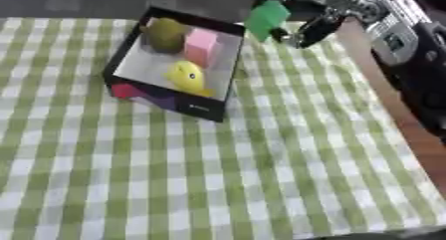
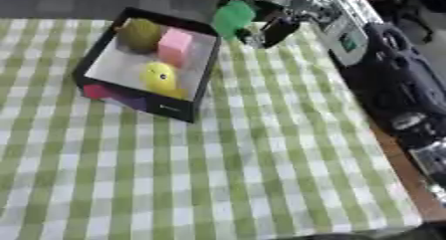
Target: Pick up objects on the table and place them in the box.
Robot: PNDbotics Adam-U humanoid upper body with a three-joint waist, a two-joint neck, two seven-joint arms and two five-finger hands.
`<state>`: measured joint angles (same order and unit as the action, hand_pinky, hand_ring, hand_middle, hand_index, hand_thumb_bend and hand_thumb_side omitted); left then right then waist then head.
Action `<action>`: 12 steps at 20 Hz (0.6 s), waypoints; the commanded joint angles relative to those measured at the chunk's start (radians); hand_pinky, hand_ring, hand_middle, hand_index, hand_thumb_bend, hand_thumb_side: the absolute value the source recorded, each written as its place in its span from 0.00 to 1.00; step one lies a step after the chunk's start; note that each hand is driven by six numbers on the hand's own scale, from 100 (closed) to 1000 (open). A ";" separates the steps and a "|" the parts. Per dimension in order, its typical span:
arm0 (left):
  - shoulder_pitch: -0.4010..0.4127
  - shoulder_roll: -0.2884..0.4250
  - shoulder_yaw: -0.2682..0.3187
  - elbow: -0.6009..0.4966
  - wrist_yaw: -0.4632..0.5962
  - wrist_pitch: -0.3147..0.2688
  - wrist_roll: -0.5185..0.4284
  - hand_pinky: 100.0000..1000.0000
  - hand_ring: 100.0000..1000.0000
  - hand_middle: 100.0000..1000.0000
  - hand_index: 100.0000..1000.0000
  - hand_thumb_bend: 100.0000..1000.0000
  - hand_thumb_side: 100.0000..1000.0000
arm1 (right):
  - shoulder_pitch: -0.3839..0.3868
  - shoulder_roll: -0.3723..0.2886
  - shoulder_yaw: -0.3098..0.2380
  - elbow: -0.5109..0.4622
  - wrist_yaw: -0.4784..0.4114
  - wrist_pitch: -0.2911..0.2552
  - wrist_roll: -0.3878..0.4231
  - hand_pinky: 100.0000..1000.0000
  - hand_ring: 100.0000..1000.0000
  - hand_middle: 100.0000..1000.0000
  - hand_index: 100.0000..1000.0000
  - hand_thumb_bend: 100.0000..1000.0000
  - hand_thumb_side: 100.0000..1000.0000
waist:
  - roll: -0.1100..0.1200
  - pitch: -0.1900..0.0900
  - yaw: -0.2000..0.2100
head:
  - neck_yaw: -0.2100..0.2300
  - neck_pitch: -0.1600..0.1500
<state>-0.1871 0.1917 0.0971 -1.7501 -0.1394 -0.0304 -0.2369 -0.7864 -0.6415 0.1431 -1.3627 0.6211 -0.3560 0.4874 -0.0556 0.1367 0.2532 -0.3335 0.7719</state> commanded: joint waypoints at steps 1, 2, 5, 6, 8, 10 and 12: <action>-0.018 0.002 -0.008 -0.011 0.008 -0.003 -0.009 0.61 0.56 0.58 0.91 0.02 1.00 | -0.073 0.054 -0.008 0.070 0.028 0.039 0.007 0.79 0.53 0.42 0.60 0.00 0.00 | 0.021 -0.023 0.012 | -0.022 -0.002; -0.021 -0.001 -0.011 -0.010 0.009 -0.004 -0.012 0.61 0.56 0.58 0.91 0.02 1.00 | -0.098 0.078 -0.014 0.095 0.042 0.051 0.004 0.79 0.53 0.43 0.62 0.00 0.00 | 0.024 -0.021 0.026 | -0.030 -0.002; -0.026 -0.004 -0.015 -0.010 0.011 -0.005 -0.017 0.61 0.56 0.58 0.91 0.01 1.00 | -0.175 0.156 -0.024 0.172 0.090 0.078 -0.011 0.85 0.68 0.69 0.89 0.14 0.14 | 0.027 -0.015 0.050 | -0.042 -0.002; -0.027 -0.004 -0.014 -0.010 0.011 -0.005 -0.016 0.61 0.56 0.58 0.91 0.01 1.00 | -0.201 0.181 -0.017 0.198 0.105 0.088 -0.004 0.86 0.70 0.71 0.90 0.15 0.17 | 0.027 -0.014 0.052 | -0.043 -0.002; -0.029 -0.003 -0.011 -0.010 0.011 -0.005 -0.014 0.61 0.56 0.58 0.91 0.01 1.00 | -0.239 0.218 -0.001 0.250 0.138 0.106 0.021 0.91 0.81 0.87 0.98 0.26 0.39 | 0.026 -0.013 0.053 | -0.045 -0.002; -0.029 -0.003 -0.012 -0.010 0.011 -0.005 -0.014 0.61 0.56 0.58 0.91 0.02 1.00 | -0.258 0.238 -0.003 0.303 0.170 0.098 0.037 0.92 0.85 0.92 0.99 0.29 0.44 | 0.024 -0.015 0.052 | -0.046 -0.002; -0.027 -0.005 -0.014 -0.010 0.010 -0.005 -0.016 0.61 0.56 0.58 0.91 0.02 1.00 | -0.266 0.246 -0.007 0.355 0.202 0.077 0.020 0.93 0.88 0.94 1.00 0.32 0.48 | 0.021 -0.017 0.050 | -0.045 -0.002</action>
<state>-0.2034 0.1825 0.0845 -1.7496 -0.1311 -0.0334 -0.2504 -1.0260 -0.3874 0.1426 -1.0286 0.8022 -0.2715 0.5104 -0.0444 0.1369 0.3032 -0.3760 0.7719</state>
